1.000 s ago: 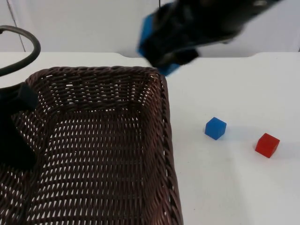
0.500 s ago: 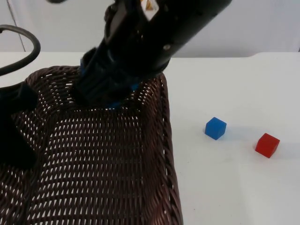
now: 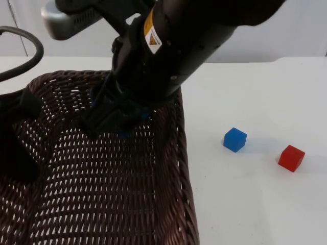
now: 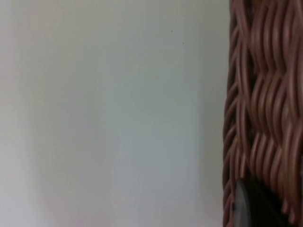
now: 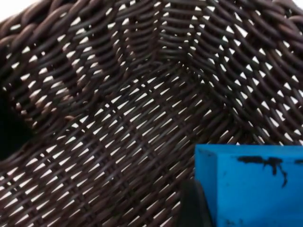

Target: Pick up the basket with the left hand and place the largest block into the basket with the right hand.

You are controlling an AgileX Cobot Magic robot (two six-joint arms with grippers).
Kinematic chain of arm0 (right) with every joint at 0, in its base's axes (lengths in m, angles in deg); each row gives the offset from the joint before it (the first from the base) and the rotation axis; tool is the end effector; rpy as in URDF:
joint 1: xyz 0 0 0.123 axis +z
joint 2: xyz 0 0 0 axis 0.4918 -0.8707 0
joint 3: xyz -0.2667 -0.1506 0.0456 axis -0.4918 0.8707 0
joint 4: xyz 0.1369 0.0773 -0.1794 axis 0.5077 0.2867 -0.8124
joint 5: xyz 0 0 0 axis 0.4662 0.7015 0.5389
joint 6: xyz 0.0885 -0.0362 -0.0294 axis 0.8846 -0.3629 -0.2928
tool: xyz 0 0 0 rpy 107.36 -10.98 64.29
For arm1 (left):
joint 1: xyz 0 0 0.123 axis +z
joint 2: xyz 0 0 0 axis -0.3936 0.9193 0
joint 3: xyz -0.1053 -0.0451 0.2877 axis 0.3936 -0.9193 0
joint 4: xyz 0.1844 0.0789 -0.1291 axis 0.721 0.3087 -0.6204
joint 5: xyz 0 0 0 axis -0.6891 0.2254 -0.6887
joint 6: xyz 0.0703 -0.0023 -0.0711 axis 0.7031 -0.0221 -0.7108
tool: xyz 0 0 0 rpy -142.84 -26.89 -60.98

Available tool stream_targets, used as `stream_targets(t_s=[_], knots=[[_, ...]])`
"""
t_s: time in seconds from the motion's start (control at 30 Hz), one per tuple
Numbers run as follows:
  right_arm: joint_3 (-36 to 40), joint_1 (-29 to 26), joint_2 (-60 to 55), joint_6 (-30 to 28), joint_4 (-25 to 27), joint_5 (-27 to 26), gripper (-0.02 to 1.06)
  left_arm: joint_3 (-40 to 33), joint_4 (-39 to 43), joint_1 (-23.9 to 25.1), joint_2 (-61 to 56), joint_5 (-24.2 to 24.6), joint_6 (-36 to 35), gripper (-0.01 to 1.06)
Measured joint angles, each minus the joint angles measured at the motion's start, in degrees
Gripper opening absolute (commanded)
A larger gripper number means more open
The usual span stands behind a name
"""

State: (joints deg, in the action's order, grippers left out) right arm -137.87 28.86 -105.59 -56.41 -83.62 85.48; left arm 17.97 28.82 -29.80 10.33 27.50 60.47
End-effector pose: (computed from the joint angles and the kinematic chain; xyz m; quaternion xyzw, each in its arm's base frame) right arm 0.2304 0.3461 0.2597 -0.4616 0.8233 0.0897 0.3177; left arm 0.1757 -0.0603 0.2374 -0.0390 0.9684 -0.2231 0.1046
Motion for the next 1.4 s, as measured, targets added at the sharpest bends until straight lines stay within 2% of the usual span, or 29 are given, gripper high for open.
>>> stream_targets(t_s=[0.07,0.1,0.2,0.27,0.3,0.4,0.67,0.97,1.13,1.4], knots=[[0.00,0.00,0.00,0.00,0.00,0.00,0.34,0.00,0.00,0.00,0.00,0.00,0.00,0.00],[0.00,0.00,0.00,0.00,0.00,0.00,0.34,0.00,0.00,0.00,0.00,0.00,0.00,0.00],[0.00,0.00,0.00,0.00,0.00,0.10,0.64,0.00,0.00,0.00,0.00,0.00,0.00,0.00],[0.00,0.00,0.00,0.00,0.00,0.37,0.79,0.00,0.00,0.00,0.00,0.00,0.00,0.00],[0.00,0.00,0.00,0.00,0.00,0.69,0.79,0.00,0.00,0.00,0.00,0.00,0.00,0.00],[0.00,0.00,0.00,0.00,0.00,1.42,0.88,-0.08,0.00,0.00,0.00,0.00,0.00,0.00],[0.00,0.00,5.26,0.00,-0.41,2.96,0.88,-0.12,0.00,0.00,0.00,-0.10,0.00,0.00],[0.20,0.00,13.26,0.34,-0.41,7.93,0.88,-0.12,0.00,0.00,0.00,-0.10,0.00,0.00],[5.12,0.00,18.40,2.33,-0.41,7.58,0.88,-0.12,0.00,0.00,0.00,-0.10,0.00,0.00],[19.30,0.00,28.88,6.23,-0.41,2.45,0.88,-0.12,0.00,0.00,0.00,-0.30,0.00,0.00]])
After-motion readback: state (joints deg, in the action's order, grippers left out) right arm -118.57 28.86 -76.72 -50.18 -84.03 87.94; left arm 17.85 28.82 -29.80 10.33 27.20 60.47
